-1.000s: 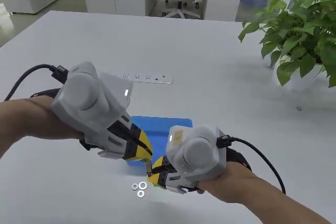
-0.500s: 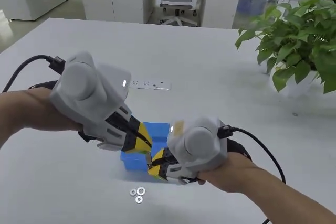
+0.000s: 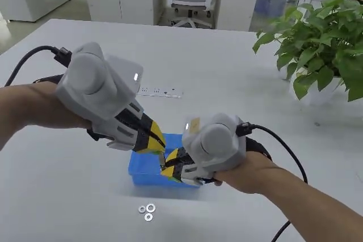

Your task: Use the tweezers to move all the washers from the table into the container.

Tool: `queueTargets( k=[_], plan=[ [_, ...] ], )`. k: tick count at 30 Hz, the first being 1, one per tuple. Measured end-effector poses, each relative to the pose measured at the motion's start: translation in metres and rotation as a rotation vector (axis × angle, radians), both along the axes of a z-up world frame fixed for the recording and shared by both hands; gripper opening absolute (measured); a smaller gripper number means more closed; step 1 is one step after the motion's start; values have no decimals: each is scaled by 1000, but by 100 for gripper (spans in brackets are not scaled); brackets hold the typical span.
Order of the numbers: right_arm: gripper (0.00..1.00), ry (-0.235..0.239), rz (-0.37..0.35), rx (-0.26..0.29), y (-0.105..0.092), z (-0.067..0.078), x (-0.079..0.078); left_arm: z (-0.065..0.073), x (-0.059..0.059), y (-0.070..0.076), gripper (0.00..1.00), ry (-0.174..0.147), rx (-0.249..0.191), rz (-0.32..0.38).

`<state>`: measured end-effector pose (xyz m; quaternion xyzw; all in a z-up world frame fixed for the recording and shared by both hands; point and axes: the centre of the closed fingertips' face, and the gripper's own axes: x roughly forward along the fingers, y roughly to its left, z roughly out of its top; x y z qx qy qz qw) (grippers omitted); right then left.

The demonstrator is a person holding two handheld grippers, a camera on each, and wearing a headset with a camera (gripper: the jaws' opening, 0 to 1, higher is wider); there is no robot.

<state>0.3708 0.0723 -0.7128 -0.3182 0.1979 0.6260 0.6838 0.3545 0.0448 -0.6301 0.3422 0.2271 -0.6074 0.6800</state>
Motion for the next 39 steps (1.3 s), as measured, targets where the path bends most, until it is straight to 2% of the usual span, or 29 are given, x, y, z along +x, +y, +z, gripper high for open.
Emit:
queueTargets(
  k=[6,14,39],
  plan=[
    [8,-3,-5,3,0,0,9,0,10,1,5,-3,-3,6],
    [8,-1,-11,-4,-3,-7,22,-7,22,-1,5,-1,-5,9],
    [8,59,-29,-25,-8,-43,53,-43,58,-2,5,47,-6,10]
  ],
)
